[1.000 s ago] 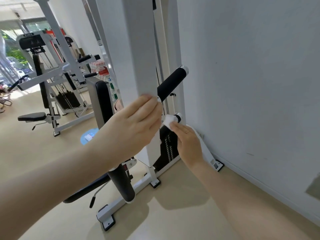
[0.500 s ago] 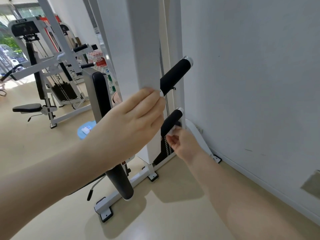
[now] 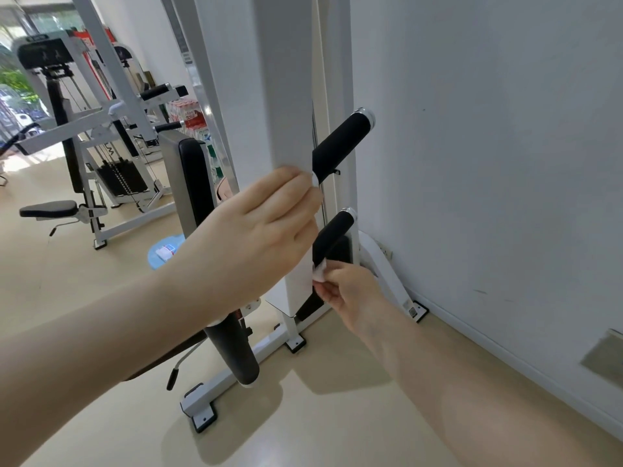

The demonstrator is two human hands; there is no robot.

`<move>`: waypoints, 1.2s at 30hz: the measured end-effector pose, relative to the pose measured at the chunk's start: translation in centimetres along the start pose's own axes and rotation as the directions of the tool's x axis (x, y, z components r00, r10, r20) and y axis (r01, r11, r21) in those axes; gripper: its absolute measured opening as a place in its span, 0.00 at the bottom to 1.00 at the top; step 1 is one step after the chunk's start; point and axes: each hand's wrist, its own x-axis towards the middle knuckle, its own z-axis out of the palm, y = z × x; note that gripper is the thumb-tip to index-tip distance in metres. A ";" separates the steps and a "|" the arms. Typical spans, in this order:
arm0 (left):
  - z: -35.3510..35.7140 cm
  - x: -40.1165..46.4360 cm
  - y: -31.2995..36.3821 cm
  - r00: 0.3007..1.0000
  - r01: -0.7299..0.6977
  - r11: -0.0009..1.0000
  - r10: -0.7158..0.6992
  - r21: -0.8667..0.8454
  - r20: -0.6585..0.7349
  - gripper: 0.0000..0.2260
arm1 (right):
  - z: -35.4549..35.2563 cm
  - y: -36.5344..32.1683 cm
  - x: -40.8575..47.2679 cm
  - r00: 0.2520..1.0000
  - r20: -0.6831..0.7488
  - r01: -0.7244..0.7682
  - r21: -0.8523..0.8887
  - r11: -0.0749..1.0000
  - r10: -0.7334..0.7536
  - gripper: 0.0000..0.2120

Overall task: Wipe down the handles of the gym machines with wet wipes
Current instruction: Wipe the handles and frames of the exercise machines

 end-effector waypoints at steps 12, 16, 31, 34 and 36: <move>0.3 -0.3 -0.6 1.000 -0.004 0.998 0.002 -0.066 -0.018 0.15 | -0.5 -0.1 0.9 0.396 0.586 0.637 -0.730 -0.247 -0.707 0.11; 0.5 -0.4 -0.5 0.999 0.014 0.996 -0.016 -0.088 -0.032 0.15 | -1.5 -3.8 4.1 0.462 0.505 0.444 -0.843 -0.303 -0.729 0.14; 0.2 0.3 -0.2 0.998 0.051 0.986 -0.058 -0.161 -0.039 0.13 | 2.5 -7.2 1.9 0.794 0.585 0.500 -0.783 -0.371 -0.164 0.17; 0.3 0.1 -0.4 0.998 0.056 0.986 -0.061 -0.159 -0.026 0.11 | 1.0 -8.7 2.7 0.785 0.592 0.519 -0.791 -0.325 -0.186 0.14; 0.2 -0.1 -0.5 0.998 0.062 0.984 -0.066 -0.167 -0.019 0.10 | -0.7 -8.7 3.4 0.744 0.556 0.490 -0.831 -0.265 -0.370 0.14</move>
